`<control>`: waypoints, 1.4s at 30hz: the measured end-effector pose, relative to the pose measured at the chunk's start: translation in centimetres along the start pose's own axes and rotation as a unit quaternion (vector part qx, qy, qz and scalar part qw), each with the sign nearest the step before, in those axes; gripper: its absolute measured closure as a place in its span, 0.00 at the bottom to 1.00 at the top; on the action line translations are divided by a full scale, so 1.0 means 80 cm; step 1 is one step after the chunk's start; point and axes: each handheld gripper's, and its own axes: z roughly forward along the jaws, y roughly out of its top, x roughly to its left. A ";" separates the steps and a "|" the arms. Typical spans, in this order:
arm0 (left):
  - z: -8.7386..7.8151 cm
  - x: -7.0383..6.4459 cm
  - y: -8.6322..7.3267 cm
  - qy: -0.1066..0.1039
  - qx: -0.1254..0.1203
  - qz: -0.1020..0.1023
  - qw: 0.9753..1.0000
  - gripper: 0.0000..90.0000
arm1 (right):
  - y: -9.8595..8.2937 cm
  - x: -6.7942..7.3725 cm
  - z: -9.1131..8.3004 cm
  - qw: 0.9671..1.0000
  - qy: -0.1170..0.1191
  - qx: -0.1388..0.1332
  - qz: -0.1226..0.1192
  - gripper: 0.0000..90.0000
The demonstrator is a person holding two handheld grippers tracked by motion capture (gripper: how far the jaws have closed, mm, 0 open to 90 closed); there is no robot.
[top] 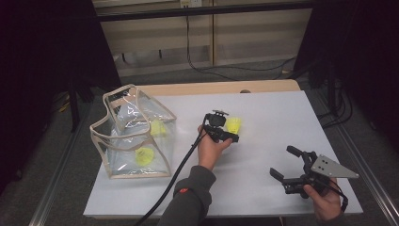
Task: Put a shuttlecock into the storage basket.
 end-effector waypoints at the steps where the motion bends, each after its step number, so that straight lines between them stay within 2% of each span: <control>1: 0.002 0.000 0.000 0.000 -0.002 0.001 1.000 0.12 | 0.000 0.000 0.000 1.000 0.000 0.000 0.000 0.01; 6: 0.011 0.000 0.000 0.002 0.002 -0.003 1.000 0.12 | 0.000 0.000 0.000 1.000 0.000 0.000 -0.001 0.01; 17: 0.029 -0.006 0.001 -0.001 -0.015 -0.009 1.000 0.20 | 0.000 -0.002 -0.002 1.000 -0.002 -0.001 0.002 0.01; 19: 0.031 -0.007 0.001 0.000 -0.019 0.000 1.000 0.27 | 0.000 -0.002 -0.002 1.000 -0.002 -0.001 0.002 0.01; 22: 0.032 -0.007 0.001 0.004 -0.026 0.007 1.000 0.33 | 0.000 -0.002 -0.002 1.000 -0.002 -0.001 0.002 0.01; 24: 0.032 -0.006 0.001 0.001 -0.028 0.005 1.000 0.38 | 0.000 -0.002 -0.002 1.000 -0.002 -0.001 0.000 0.01; 25: 0.032 -0.006 0.002 -0.007 -0.030 0.001 1.000 0.42 | 0.000 -0.002 -0.002 1.000 -0.002 -0.001 0.001 0.01; 26: 0.032 -0.006 0.002 -0.016 -0.029 -0.003 0.999 0.50 | 0.000 -0.002 -0.002 1.000 -0.002 -0.001 0.001 0.01; 28: 0.031 -0.007 0.002 -0.018 -0.027 0.001 0.999 0.61 | 0.000 -0.002 -0.002 1.000 -0.002 -0.001 0.001 0.01; 32: 0.030 -0.006 0.001 -0.029 -0.025 -0.006 0.999 0.72 | 0.000 -0.002 -0.002 1.000 -0.002 -0.001 0.000 0.01; 38: 0.020 -0.001 0.003 -0.038 -0.011 -0.001 0.999 0.72 | 0.000 -0.002 -0.002 1.000 -0.003 -0.001 0.001 0.01; 42: 0.011 0.001 0.004 -0.055 -0.007 0.001 0.998 0.72 | -0.001 -0.002 -0.002 1.000 -0.002 -0.001 0.000 0.01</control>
